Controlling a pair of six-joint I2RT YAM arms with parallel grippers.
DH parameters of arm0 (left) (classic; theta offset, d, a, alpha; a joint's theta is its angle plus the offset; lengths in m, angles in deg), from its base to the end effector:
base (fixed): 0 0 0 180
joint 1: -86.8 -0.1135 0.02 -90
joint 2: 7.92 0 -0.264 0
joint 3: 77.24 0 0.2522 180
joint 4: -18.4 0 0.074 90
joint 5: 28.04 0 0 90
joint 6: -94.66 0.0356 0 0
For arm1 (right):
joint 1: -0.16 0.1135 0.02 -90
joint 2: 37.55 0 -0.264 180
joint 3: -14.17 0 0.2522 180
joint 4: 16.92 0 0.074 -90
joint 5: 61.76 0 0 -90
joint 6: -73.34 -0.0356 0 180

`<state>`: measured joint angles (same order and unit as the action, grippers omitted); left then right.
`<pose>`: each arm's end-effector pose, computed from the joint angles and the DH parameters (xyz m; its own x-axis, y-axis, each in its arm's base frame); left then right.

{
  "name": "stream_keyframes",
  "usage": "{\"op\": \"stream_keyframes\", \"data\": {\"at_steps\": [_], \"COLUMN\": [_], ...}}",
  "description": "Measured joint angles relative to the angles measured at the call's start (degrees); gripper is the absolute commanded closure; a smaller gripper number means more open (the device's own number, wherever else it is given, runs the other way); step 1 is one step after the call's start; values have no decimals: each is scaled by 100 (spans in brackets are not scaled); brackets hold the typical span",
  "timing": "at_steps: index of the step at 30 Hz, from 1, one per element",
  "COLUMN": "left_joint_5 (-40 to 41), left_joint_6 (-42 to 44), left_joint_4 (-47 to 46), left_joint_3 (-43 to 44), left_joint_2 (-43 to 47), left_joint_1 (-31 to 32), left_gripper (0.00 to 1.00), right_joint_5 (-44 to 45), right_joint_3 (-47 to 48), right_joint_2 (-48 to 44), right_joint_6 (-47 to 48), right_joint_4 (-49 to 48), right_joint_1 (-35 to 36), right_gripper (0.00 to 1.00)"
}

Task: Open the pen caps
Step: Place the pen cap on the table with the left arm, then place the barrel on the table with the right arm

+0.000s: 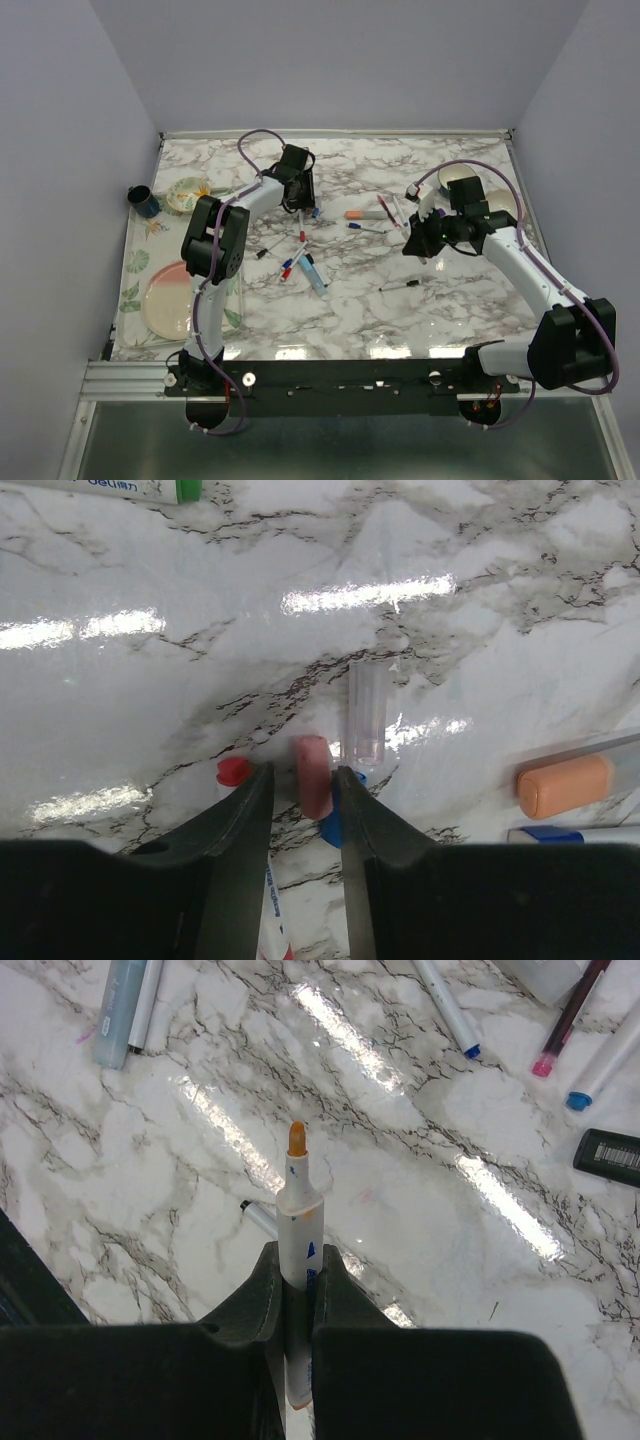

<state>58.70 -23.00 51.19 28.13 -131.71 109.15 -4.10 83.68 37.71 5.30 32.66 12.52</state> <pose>0.4383 -0.1824 0.1678 -0.8300 -0.1598 -0.5343 0.0308 0.9435 -0.3301 0.2528 0.0749 0.2579 -0.5663 -0.4475 -0.6921 -0.7438 0.6392 0.1953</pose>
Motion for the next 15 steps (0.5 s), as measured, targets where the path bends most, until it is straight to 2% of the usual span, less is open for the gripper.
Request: {"op": "stream_keyframes", "data": {"at_steps": [9,15], "left_joint_5": [-28,-46], "left_joint_6": [0,9], "left_joint_4": [15,-68], "left_joint_3": [2,-229], "left_joint_2": [81,664], "left_joint_1": [0,0], "left_gripper": [36,23], "right_joint_5": [7,17], "right_joint_3": [0,0], "right_joint_2": [7,13], "right_joint_6": [0,-2], "right_joint_4": [0,0], "right_joint_1": [0,-7], "right_gripper": [99,99]}}
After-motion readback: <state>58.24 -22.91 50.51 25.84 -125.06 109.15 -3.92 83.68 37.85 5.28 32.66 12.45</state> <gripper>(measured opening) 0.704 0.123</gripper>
